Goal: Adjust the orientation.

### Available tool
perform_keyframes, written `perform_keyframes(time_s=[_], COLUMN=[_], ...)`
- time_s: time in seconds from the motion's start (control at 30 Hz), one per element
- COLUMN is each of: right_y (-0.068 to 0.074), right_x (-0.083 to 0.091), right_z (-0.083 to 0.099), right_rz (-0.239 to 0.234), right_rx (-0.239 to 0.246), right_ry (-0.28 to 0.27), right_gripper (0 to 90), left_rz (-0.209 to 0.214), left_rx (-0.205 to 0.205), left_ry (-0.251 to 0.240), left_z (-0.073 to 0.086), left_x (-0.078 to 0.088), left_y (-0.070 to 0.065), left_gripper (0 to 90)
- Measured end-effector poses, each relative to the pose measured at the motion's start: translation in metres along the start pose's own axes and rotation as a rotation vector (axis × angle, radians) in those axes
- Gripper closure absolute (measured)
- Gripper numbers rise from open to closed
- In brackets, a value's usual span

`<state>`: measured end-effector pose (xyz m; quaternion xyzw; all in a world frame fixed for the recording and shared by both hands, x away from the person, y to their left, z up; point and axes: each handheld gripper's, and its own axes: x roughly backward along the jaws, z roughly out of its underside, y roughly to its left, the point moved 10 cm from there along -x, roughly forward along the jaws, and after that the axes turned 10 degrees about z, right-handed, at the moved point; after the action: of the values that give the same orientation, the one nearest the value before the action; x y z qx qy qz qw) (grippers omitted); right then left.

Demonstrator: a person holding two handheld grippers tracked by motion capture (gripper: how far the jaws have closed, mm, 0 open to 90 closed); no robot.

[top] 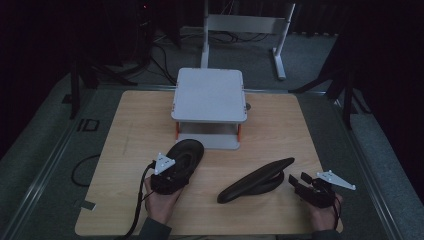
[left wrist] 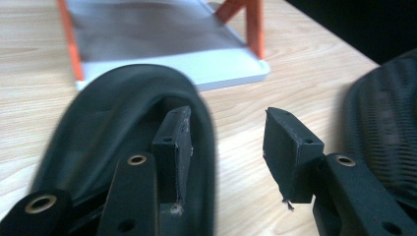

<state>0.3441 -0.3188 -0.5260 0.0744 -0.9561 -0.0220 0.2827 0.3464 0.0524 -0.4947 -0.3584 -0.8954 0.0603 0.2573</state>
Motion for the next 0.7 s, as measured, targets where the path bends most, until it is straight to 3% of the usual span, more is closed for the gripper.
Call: perform_keyframes(time_s=[0.3,0.7], right_y=[0.008,0.007], right_x=[0.001,0.002], right_z=[0.0,0.004], right_rz=[-0.023,-0.032], right_rx=[0.027,0.03], right_ry=[0.0,0.017], right_gripper=[42.6,41.6], left_rz=[0.048,0.041], left_rx=[-0.083,-0.117], left_ry=[-0.002,0.023], left_z=[-0.001,0.007], left_x=[0.002,0.0], left_y=[-0.03,-0.031], left_gripper=[48.5,47.6])
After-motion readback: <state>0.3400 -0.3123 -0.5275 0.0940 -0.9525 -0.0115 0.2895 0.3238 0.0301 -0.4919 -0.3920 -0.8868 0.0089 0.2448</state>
